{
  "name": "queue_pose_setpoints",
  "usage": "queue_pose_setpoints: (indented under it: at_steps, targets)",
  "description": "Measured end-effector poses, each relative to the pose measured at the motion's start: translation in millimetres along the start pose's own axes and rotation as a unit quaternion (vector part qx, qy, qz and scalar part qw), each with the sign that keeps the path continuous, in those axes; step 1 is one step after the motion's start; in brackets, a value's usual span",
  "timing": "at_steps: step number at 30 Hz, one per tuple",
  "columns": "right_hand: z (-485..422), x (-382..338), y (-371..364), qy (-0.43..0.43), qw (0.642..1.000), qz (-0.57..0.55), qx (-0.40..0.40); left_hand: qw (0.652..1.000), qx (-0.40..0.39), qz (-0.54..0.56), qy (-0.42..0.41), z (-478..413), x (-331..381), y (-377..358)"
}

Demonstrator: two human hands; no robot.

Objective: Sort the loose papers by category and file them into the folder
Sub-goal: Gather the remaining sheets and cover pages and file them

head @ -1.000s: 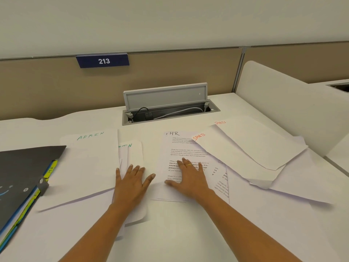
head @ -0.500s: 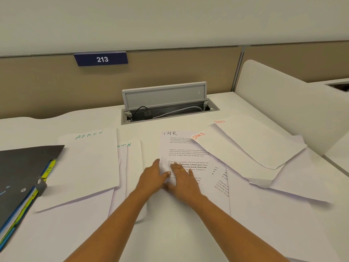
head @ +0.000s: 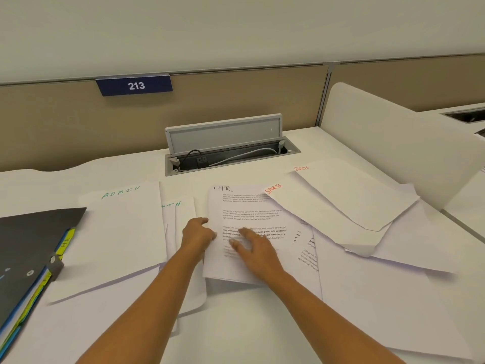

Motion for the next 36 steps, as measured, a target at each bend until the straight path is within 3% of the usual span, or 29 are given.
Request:
queue_pose_setpoints:
  at_steps: [3, 5, 7, 16, 25, 28, 31, 36]
  targets:
    - [3, 24, 26, -0.072, 0.986, 0.11, 0.098, 0.998, 0.029, 0.005, -0.057, 7, 9, 13]
    - [8, 42, 34, -0.118, 0.971, 0.181, 0.106, 0.995, 0.043, 0.02, -0.09, 14, 12, 25]
    - [13, 55, 33, -0.15, 0.969, 0.181, 0.084, 0.992, 0.056, 0.024, -0.11, 22, 13, 37]
    - [10, 17, -13, -0.028, 0.99, 0.138, -0.009, 0.985, 0.131, 0.022, -0.11, 32, 3, 103]
    - [7, -25, -53, 0.074, 0.988, 0.079, -0.114, 0.982, 0.172, 0.039, -0.074, 35, -19, 146]
    - [1, -25, -46, 0.063, 0.995, 0.039, -0.068, 0.981, 0.174, 0.043, -0.069, 36, -23, 150]
    - [-6, -15, -29, 0.003, 0.996, 0.084, 0.008, 0.981, 0.173, 0.053, -0.066, 38, -26, 148]
    - [-12, -7, -30, -0.032, 0.985, 0.169, -0.021, 0.981, 0.17, 0.075, -0.05, 39, -34, 139]
Point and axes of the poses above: each hand's wrist, its own z-axis away from the middle knuckle, its own y-axis out of the back of the hand, x = y × z, the point moved 9 cm from there along -z, towards the middle knuckle, and after that the axes turned 4 degrees about z, right-handed, at the moved point
